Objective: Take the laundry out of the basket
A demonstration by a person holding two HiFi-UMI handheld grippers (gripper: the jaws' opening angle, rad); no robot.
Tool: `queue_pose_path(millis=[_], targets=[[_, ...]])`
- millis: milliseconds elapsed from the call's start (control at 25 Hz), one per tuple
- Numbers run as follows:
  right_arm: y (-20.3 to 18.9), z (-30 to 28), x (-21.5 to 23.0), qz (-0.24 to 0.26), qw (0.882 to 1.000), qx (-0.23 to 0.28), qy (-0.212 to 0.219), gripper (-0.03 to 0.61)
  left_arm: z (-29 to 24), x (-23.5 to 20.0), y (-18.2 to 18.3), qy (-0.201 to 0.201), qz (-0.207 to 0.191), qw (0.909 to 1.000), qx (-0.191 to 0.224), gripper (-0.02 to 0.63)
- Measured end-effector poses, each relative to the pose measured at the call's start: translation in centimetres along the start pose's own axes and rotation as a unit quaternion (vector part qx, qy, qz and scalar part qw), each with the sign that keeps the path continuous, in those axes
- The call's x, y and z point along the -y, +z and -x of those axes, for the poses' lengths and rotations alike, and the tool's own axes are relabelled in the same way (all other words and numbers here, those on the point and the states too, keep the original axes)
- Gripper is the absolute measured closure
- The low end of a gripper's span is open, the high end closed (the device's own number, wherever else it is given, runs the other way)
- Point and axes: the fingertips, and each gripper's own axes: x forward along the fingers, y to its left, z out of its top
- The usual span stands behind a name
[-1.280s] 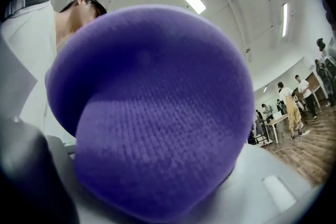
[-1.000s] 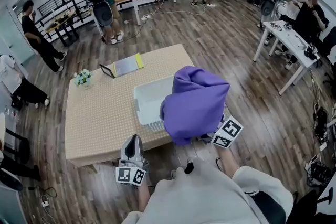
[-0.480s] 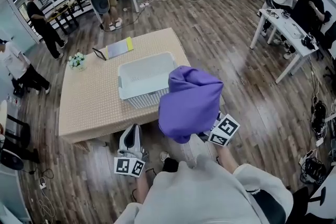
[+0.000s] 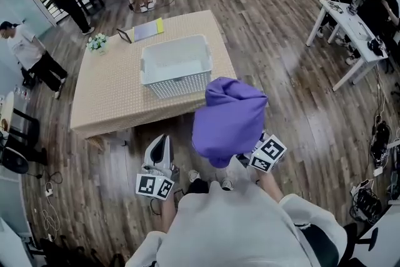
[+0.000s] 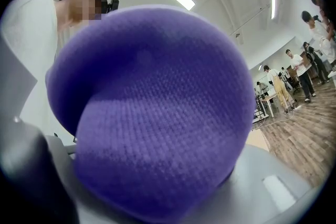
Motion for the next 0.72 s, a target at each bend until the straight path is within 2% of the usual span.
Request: queue_pose_path(millis=[320,720], targets=[[0.5,0.0,-1.6,0.001,1.0,0.002,-0.009,0.347,0.2,0.0,1.5,-0.019,0.002,0.9998,0.008,0.603],[-0.6,-1.9,-1.6,0.003,1.0,-0.002,-0.017,0.345,0.1,-1.2,1.4,-0.033,0.007,0.9994,0.007,0.603]])
